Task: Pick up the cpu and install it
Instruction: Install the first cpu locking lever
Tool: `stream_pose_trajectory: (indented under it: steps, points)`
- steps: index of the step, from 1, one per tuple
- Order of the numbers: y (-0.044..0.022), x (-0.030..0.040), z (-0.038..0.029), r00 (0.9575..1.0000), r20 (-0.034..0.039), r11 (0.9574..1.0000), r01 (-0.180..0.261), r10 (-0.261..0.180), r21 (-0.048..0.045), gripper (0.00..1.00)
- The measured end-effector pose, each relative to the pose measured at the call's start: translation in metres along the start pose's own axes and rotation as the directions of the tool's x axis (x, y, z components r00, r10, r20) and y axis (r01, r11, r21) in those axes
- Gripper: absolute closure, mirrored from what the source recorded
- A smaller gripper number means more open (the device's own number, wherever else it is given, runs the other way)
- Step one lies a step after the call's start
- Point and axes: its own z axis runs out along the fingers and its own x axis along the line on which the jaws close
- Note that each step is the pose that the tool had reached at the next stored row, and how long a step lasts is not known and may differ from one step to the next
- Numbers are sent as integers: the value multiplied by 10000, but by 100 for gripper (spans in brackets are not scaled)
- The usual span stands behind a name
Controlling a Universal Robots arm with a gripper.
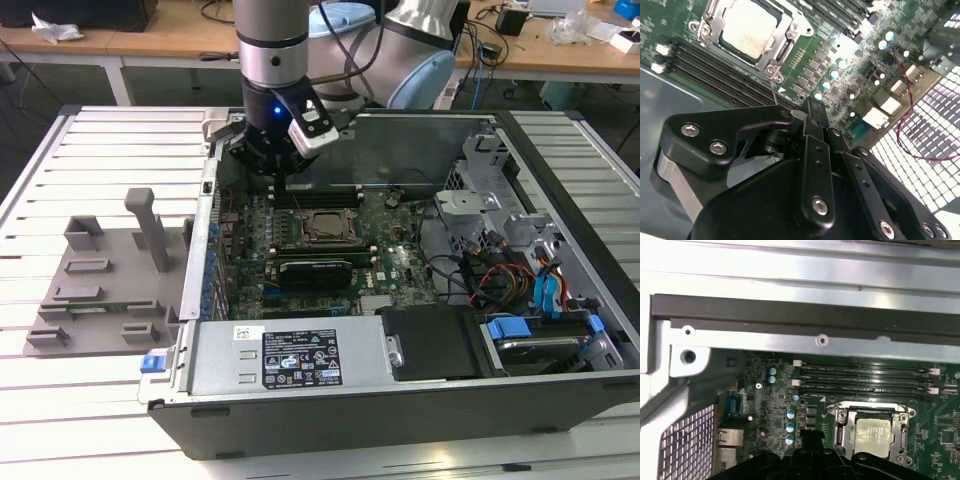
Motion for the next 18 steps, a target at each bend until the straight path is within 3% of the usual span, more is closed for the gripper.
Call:
stream_pose_trajectory:
  steps: [3, 4, 5, 15, 17, 18]
  points:
    - [39, 21, 0, 10000, 1, 10000, -1, 1, -9, 89]
    - [161, 0, 9, 10000, 1, 10000, 0, 0, -15, 89]
    - [152, -161, 12, 10000, 0, 10000, 0, 0, -15, 89]
    - [140, -352, 23, 10000, -32, 10000, 0, 0, -26, 89]
    - [139, -369, 28, 10000, -34, 10000, 0, 0, -91, 89]
    - [139, -372, 35, 10000, -23, 9996, -4, 3, -275, 89]
